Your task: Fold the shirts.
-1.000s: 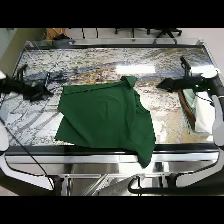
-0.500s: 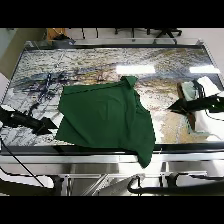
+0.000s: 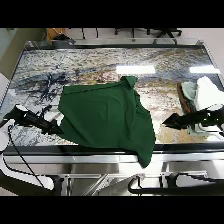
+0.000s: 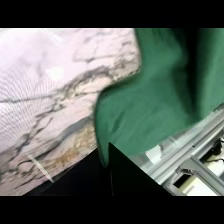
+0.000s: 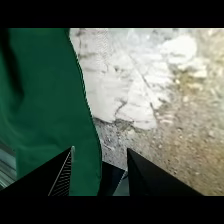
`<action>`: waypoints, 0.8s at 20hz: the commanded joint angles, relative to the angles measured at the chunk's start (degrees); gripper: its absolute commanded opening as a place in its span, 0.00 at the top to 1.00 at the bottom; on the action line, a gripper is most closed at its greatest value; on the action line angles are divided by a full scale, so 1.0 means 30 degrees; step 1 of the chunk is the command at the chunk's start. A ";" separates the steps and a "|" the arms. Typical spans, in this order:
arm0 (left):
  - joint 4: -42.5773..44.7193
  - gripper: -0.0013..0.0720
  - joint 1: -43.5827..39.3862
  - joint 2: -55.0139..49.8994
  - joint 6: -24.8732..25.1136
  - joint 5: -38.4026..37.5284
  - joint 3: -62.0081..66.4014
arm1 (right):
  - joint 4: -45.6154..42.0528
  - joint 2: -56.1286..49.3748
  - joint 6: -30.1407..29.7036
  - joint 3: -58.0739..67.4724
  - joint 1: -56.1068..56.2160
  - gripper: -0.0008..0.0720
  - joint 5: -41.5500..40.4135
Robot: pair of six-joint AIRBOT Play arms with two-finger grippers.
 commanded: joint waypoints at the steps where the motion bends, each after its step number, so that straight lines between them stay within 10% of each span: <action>1: -0.0007 0.97 -0.0211 0.0750 -0.0189 0.0503 0.0335 | -0.0080 -0.0503 -0.0321 -0.1253 0.0969 0.46 -0.1195; 9: -0.0073 0.97 0.1443 0.2645 -0.0131 0.1661 -0.0685 | 0.1705 -0.3111 -0.0168 -0.1275 0.5778 0.47 -0.1894; 13: -0.0466 0.97 0.1435 0.2688 -0.0044 0.0976 -0.1086 | 0.2776 -0.2266 0.0022 -0.1260 0.7694 0.71 -0.0066; 14: -0.1151 0.97 0.1443 0.2922 -0.0044 0.0510 -0.0809 | 0.3483 -0.1479 -0.0029 -0.1195 0.7745 0.95 0.0415; 16: -0.2127 0.97 0.1435 0.4437 -0.0160 -0.0080 0.0182 | 0.3927 0.0882 0.0379 -0.0160 0.7380 0.95 0.1078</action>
